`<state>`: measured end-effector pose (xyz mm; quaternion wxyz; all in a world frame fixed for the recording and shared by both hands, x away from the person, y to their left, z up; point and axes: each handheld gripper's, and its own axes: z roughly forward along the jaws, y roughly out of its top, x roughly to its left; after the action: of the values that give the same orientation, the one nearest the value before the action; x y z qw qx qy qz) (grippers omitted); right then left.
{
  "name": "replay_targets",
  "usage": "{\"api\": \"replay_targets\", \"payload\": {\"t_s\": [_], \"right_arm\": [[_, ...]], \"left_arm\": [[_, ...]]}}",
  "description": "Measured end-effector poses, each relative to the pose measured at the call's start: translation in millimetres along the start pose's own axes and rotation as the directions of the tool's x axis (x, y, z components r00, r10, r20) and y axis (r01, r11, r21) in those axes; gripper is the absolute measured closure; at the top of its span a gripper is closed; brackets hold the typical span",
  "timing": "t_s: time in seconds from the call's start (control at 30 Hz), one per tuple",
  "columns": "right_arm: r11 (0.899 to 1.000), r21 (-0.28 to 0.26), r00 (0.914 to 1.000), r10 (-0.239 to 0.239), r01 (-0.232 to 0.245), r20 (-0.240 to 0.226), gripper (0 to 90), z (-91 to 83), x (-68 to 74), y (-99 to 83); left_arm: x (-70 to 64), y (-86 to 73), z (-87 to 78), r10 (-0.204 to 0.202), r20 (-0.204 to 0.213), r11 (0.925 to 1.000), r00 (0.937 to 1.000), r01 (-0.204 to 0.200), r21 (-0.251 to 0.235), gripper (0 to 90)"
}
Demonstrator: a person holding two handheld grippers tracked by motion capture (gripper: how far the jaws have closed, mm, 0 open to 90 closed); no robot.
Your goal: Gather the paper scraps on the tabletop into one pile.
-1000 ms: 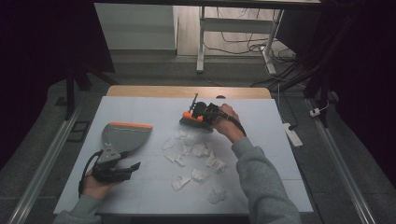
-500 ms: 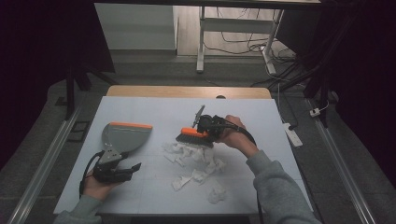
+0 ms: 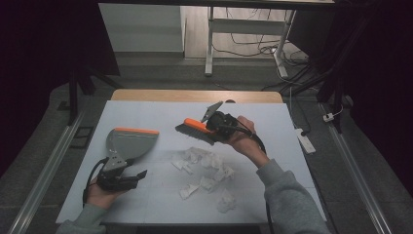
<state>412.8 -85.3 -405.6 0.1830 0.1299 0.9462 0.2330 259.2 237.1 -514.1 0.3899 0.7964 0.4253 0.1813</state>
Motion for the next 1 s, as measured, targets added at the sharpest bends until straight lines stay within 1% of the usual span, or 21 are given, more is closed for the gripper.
{"api": "replay_targets", "payload": {"t_s": [0.03,0.13,0.2,0.23,0.27,0.3,0.37,0.47,0.5,0.6,0.63,0.73,0.77,0.8,0.83,0.87,0.9,0.93,0.97,1.0], "right_arm": [[1.000,-0.012,0.9998,0.015,-0.015,-0.012,67.9,0.8,4.7,3.4],[0.998,-0.041,0.9975,0.038,-0.040,-0.060,67.9,3.3,19.0,10.8],[0.998,-0.036,0.9940,0.053,-0.056,-0.096,67.9,7.3,27.6,14.5],[0.997,-0.032,0.9913,0.069,-0.073,-0.113,67.9,10.1,31.3,16.2],[0.995,-0.029,0.9872,0.092,-0.096,-0.130,67.9,13.1,34.3,17.6],[0.991,-0.019,0.9807,0.127,-0.131,-0.149,67.9,16.1,37.1,18.9],[0.984,0.009,0.9691,0.176,-0.178,-0.172,68.0,20.5,42.0,21.8],[0.977,0.019,0.9565,0.210,-0.211,-0.202,68.0,23.3,48.6,27.0],[0.973,0.025,0.9491,0.229,-0.229,-0.216,68.0,24.0,51.5,29.0],[0.970,0.031,0.9356,0.240,-0.241,-0.258,67.9,31.2,61.2,35.2],[0.972,0.033,0.9366,0.231,-0.231,-0.263,67.9,35.8,64.4,37.2],[0.970,0.062,0.9294,0.243,-0.235,-0.278,67.9,52.8,71.5,42.2],[0.970,0.071,0.9285,0.244,-0.233,-0.280,67.9,57.9,73.3,43.3],[0.969,0.077,0.9250,0.249,-0.236,-0.287,67.9,62.1,74.3,43.8],[0.965,0.084,0.9190,0.264,-0.250,-0.293,68.0,66.0,74.7,43.7],[0.961,0.095,0.9151,0.276,-0.260,-0.294,67.9,70.0,74.2,43.1],[0.960,0.110,0.9195,0.279,-0.258,-0.277,68.0,74.3,72.3,41.4],[0.957,0.118,0.9266,0.287,-0.266,-0.242,68.1,76.9,69.2,39.3],[0.947,0.133,0.9170,0.318,-0.294,-0.241,68.1,78.9,63.8,35.5],[0.931,0.148,0.8927,0.364,-0.335,-0.266,68.2,79.7,57.6,30.1]], "left_arm": [[0.2,-0.1,-0.5,0.000,-0.001,1.0000,1.0000,0.000,-0.002,32.2],[1.0,-0.5,-1.7,-0.004,-0.006,1.0000,1.0000,0.004,-0.008,32.3],[2.1,-0.6,-2.6,-0.007,-0.011,0.9999,0.9999,0.007,-0.011,32.3],[2.5,-0.6,-3.1,-0.010,-0.012,0.9999,0.9999,0.009,-0.013,32.3],[2.8,-0.6,-3.6,-0.010,-0.015,0.9998,0.9998,0.010,-0.014,32.3],[2.9,-0.7,-4.1,-0.010,-0.016,0.9998,0.9998,0.010,-0.015,32.3],[3.2,-0.8,-4.7,-0.011,-0.019,0.9998,0.9998,0.010,-0.017,32.3],[3.7,-0.9,-4.1,-0.011,-0.018,0.9998,0.9998,0.011,-0.014,32.3],[3.7,-0.9,-3.9,-0.010,-0.017,0.9999,0.9998,0.009,-0.013,32.3],[3.3,-0.9,-4.3,-0.009,-0.018,0.9999,0.9998,0.009,-0.013,32.3],[3.2,-0.8,-4.4,-0.009,-0.018,0.9999,0.9998,0.008,-0.013,32.3],[3.2,-1.0,-4.1,-0.007,-0.017,0.9999,0.9998,0.007,-0.011,32.2],[3.4,-1.2,-3.9,-0.008,-0.017,0.9999,0.9998,0.008,-0.010,32.2],[3.7,-1.4,-3.7,-0.008,-0.017,0.9999,0.9998,0.008,-0.009,32.2],[4.2,-1.6,-3.5,-0.010,-0.016,0.9999,0.9998,0.010,-0.008,32.2],[4.5,-1.7,-3.2,-0.013,-0.016,0.9999,0.9998,0.013,-0.007,32.2],[4.6,-1.7,-2.9,-0.013,-0.015,0.9999,0.9998,0.013,-0.005,32.2],[4.4,-1.7,-2.8,-0.011,-0.015,0.9999,0.9998,0.011,-0.003,32.1],[4.2,-1.8,-3.0,-0.007,-0.015,1.0000,0.9999,0.007,-0.002,32.1],[4.0,-1.8,-3.2,-0.006,-0.015,1.0000,0.9999,0.006,-0.002,32.1]]}}
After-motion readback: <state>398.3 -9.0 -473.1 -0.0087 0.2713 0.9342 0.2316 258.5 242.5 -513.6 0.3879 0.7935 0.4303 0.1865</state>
